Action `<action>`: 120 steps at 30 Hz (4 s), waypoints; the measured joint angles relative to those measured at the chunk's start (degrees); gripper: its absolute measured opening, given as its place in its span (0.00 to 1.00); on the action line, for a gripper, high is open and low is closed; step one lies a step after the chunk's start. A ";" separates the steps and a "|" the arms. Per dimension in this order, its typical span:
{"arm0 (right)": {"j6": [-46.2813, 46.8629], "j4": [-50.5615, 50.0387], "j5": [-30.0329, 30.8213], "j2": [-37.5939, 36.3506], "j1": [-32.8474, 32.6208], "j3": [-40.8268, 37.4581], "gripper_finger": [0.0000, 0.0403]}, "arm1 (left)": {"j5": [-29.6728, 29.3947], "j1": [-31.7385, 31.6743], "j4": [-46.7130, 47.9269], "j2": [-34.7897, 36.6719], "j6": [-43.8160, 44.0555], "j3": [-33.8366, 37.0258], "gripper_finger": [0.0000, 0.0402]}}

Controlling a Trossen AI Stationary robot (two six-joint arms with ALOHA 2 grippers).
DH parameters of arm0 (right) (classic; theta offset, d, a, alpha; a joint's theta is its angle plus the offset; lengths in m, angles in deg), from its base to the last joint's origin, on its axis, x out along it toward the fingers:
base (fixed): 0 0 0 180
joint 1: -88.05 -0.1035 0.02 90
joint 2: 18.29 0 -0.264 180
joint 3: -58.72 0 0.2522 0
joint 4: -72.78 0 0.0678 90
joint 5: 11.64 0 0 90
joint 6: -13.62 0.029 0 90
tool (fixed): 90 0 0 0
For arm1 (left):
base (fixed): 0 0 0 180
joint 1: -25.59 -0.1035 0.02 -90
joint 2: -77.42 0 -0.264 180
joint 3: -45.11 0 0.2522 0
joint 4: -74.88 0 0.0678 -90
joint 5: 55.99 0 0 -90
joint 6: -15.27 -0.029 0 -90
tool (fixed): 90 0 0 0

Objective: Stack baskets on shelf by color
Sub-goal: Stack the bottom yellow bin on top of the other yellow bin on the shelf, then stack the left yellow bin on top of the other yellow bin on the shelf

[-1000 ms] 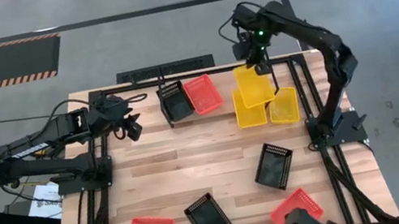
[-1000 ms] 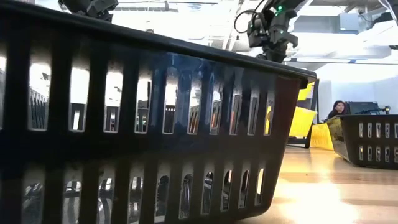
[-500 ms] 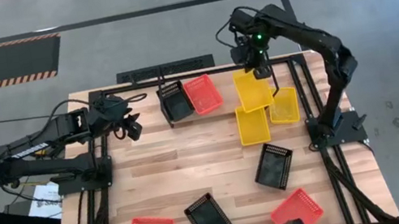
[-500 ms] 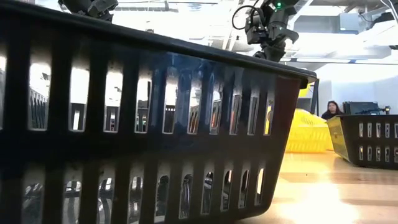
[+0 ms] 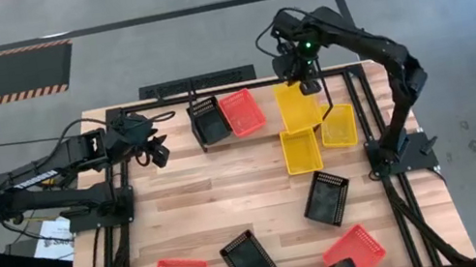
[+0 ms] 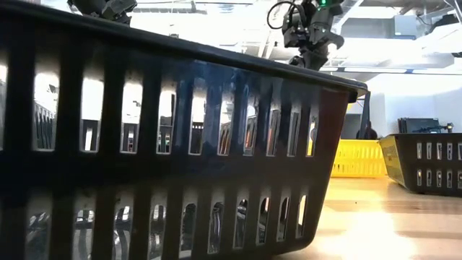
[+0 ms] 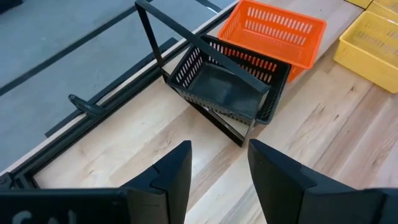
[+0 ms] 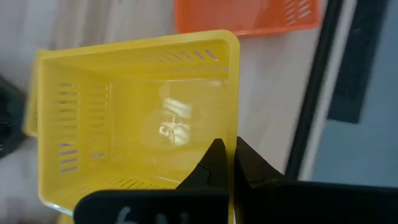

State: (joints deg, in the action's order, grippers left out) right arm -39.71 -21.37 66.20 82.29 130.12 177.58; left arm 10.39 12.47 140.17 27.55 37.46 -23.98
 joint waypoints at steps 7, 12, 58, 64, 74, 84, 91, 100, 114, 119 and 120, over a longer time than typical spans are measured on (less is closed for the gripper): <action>0.15 7.94 -3.07 -0.03 2.95 -2.47 0.01 | 0.04 0.01 0.01 0.00 0.79 0.00 0.36; 0.29 10.08 -3.72 0.13 4.33 -6.62 0.01 | 0.04 0.02 0.02 0.00 0.90 -0.01 0.36; 0.94 25.51 -0.41 9.22 5.65 -15.41 0.03 | -0.79 0.00 0.04 0.02 2.51 0.00 0.36; 5.02 26.21 1.17 9.25 5.65 -15.41 0.10 | -0.79 0.01 0.04 0.01 2.51 0.00 0.36; 10.84 27.03 6.27 9.25 4.89 -15.39 0.16 | -0.96 0.00 0.02 0.02 2.99 0.00 0.36; 9.79 29.21 6.30 9.27 2.65 -13.15 0.17 | -1.07 0.00 0.02 0.00 3.82 0.00 0.36; 9.73 25.28 10.89 9.31 1.40 -7.33 0.17 | -1.05 0.00 0.02 0.00 4.00 0.00 0.36; 15.68 10.46 7.20 7.30 -1.73 5.36 0.17 | -1.03 0.00 0.02 0.02 3.94 0.00 0.36; 44.93 -9.78 6.29 -5.07 -11.52 5.95 0.17 | -0.96 0.01 0.01 0.02 0.33 0.00 0.36; 58.57 -9.56 7.42 -8.71 -13.89 3.35 0.17 | -0.62 0.00 0.00 0.00 -2.30 0.00 0.36; 60.92 -9.56 7.98 -9.40 -14.32 2.07 0.17 | -0.61 0.02 0.00 0.01 -2.67 0.00 0.36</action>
State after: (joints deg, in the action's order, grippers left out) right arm 21.22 -30.93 74.18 72.89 115.80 179.65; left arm 9.78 12.49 140.17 27.56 34.80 -23.98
